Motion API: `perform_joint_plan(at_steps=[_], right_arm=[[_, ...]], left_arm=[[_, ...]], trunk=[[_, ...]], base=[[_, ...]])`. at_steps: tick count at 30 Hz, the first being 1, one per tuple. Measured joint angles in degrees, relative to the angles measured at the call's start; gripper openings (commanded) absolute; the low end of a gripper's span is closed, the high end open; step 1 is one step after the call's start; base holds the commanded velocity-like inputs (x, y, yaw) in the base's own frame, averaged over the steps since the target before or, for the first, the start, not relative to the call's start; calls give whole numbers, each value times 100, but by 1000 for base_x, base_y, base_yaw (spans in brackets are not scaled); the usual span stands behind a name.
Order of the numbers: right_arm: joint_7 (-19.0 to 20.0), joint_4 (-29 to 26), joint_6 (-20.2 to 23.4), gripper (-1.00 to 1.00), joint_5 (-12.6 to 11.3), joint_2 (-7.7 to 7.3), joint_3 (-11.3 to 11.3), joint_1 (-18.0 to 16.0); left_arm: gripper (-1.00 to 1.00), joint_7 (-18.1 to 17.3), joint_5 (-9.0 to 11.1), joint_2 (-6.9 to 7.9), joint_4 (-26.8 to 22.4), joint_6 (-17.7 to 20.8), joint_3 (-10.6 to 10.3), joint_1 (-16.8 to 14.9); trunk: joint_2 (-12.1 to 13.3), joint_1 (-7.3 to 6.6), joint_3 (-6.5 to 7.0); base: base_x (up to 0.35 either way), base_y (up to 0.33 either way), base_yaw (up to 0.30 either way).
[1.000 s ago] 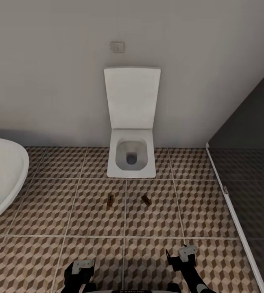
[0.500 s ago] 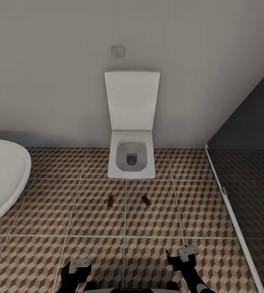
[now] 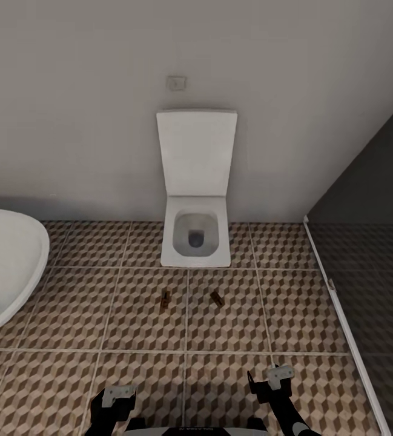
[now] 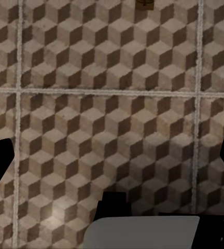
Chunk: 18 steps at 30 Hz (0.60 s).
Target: Take the four mousetraps from the cabinet in the bathroom and place them on the bathroom floor. Make sure all four end up on the same floor surface, and ensure that at least two of them are either under or directly next to the same bathroom sink.
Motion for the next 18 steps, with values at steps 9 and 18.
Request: perform_joint_plan(at_steps=[9, 18], right_arm=[[2, 0, -1, 100, 0, 0, 0, 0], [10, 0, -2, 100, 0, 0, 0, 0]], left_arm=[[100, 0, 0, 0, 1, 1, 0, 0], [100, 0, 0, 0, 1, 1, 0, 0]], trunk=[[361, -198, 225], [722, -396, 410]], base=[[0, 0, 0], [0, 0, 0]])
